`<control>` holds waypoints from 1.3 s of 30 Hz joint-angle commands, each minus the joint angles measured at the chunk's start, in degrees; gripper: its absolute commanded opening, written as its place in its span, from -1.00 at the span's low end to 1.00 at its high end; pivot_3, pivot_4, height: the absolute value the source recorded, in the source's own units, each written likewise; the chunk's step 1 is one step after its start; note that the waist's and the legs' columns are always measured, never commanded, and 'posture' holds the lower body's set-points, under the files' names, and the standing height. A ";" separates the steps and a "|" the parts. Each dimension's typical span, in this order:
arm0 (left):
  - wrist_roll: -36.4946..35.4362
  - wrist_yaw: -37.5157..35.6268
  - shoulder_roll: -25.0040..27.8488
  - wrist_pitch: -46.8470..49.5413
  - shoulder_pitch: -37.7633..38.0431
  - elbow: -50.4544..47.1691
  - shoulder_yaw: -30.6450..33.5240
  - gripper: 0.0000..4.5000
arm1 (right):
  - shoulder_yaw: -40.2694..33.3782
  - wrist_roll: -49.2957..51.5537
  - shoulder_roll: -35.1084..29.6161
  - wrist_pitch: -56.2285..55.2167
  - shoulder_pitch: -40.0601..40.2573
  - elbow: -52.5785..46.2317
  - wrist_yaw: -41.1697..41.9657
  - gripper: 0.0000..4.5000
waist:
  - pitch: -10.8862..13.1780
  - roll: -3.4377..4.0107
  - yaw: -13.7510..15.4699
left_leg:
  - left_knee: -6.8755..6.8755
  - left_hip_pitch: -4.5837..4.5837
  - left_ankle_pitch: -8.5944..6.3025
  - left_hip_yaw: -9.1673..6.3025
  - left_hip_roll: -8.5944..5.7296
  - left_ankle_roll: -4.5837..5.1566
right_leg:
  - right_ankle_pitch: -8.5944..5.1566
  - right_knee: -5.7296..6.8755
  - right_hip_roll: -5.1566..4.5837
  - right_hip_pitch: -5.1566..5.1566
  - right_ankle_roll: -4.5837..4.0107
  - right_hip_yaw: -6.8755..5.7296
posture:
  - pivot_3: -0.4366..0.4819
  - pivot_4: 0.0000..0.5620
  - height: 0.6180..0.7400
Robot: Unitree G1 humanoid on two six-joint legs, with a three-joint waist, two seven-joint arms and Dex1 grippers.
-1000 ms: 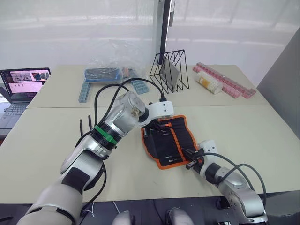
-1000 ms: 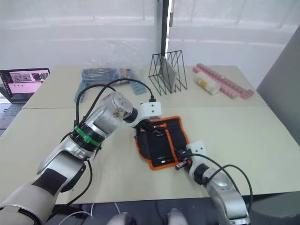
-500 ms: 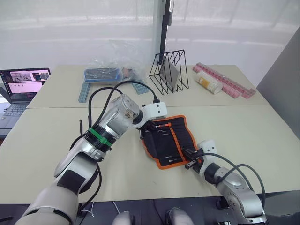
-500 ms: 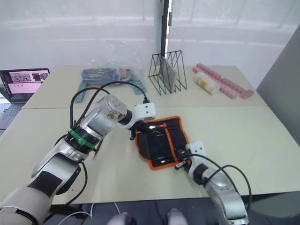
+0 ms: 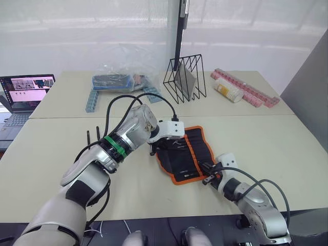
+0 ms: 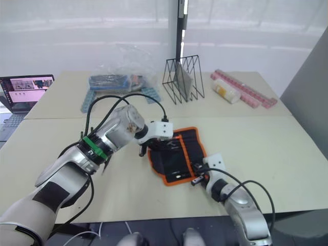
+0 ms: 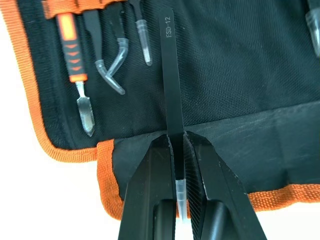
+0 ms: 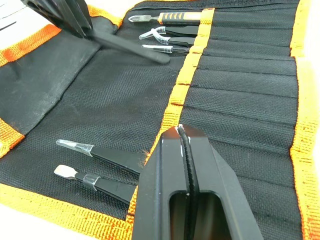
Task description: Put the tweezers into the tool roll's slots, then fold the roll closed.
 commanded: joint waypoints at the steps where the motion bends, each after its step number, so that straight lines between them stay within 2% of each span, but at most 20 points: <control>1: 2.54 1.29 -0.95 -2.87 -2.07 1.50 -0.51 -1.00 | 1.69 -0.11 0.50 1.12 1.13 1.11 0.04 -0.99 | 0.00 0.00 0.02 | 0.00 0.00 0.00 0.00 0.00 0.00 | 0.00 0.00 0.00 0.00 0.00 0.00 | -0.05 -0.47 0.75; 24: 10.45 5.76 -9.66 -4.91 -2.22 4.98 -1.41 -1.00 | 2.30 -0.75 2.02 0.08 0.95 2.15 0.17 -0.99 | 0.00 -0.01 0.00 | 0.00 0.00 0.00 0.01 0.00 0.01 | 0.00 -0.01 0.00 0.00 0.01 0.03 | -0.05 -0.47 0.75; 37: 7.53 10.16 -16.86 -3.38 0.50 5.55 2.20 -1.00 | 1.91 -0.71 1.35 0.75 2.32 0.43 0.31 -0.99 | 0.00 -0.01 0.21 | 0.00 -0.03 -0.01 0.00 -0.03 0.01 | -0.02 -0.02 -0.03 0.01 0.04 0.03 | -0.05 -0.47 0.75; 39: 6.99 12.60 -17.90 -5.03 0.58 7.32 3.46 -1.00 | 2.00 -0.76 1.27 0.82 2.67 0.15 0.27 -0.99 | 0.00 -0.01 0.25 | 0.00 -0.04 -0.01 0.00 -0.03 0.02 | -0.02 -0.03 -0.03 0.01 0.04 0.03 | -0.05 -0.47 0.75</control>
